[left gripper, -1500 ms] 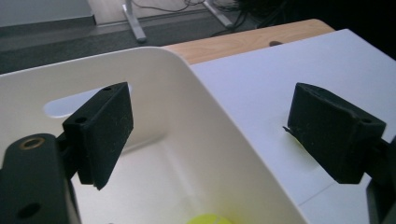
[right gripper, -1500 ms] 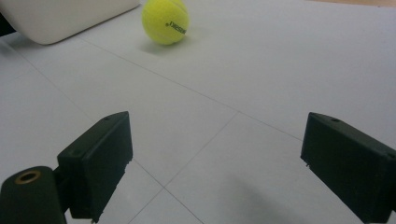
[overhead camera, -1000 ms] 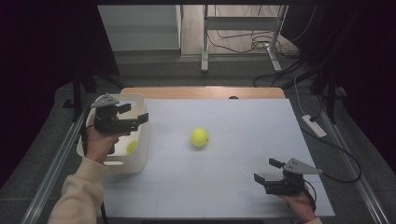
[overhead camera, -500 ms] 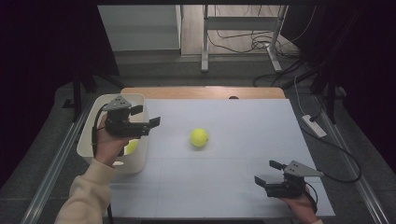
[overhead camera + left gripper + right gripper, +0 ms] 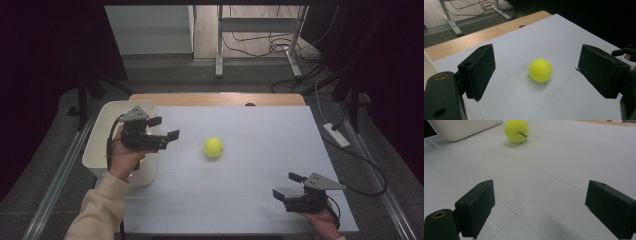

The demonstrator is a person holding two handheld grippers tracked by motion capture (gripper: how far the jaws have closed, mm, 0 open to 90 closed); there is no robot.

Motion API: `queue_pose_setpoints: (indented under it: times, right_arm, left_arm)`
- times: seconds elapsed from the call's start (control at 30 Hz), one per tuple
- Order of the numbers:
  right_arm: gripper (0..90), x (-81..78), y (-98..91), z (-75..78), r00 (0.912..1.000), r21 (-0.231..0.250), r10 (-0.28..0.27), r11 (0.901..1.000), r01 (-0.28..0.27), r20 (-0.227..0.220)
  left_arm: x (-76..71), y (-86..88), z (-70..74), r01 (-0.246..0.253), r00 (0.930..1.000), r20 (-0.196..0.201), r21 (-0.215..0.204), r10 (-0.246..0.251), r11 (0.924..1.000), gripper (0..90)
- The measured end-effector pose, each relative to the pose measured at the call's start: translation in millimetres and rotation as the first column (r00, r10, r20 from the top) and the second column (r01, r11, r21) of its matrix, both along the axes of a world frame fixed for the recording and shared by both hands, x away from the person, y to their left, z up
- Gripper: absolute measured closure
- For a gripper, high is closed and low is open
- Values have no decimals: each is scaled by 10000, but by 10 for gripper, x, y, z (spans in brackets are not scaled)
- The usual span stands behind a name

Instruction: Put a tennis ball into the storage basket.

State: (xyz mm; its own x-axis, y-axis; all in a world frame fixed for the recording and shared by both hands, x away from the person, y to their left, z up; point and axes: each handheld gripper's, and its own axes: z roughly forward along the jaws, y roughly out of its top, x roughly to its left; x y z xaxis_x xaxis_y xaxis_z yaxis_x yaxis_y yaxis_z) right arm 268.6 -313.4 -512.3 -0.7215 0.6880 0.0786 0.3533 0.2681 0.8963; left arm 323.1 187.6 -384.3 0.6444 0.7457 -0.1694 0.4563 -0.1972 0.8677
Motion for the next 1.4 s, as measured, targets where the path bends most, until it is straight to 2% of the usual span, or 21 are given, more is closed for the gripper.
queue_pose_setpoints:
  times: [0.17, 0.53, 0.8, 1.4]
  right_arm:
    - [90, 4, 7, 0, 10000, -61, 44, 10000, -44, 29]
    - [90, 10, 4, 1, 10000, -16, -4, 10000, 5, 25]
    - [90, 12, 9, 1, 10000, -45, -16, 10000, 16, 20]
    - [90, 11, 11, -1, 10000, -119, -5, 9999, 5, 16]
  left_arm:
    - [1, -67, -24, 132, 9999, -62, 6, -132, 9999, 157]
    - [-9, -263, -30, 788, 9968, -139, -25, -788, 9969, 156]
    - [-20, -342, -39, 928, 9955, -188, -63, -929, 9957, 156]
    - [7, -520, -76, 1303, 9910, -327, 238, -1295, 9912, 156]
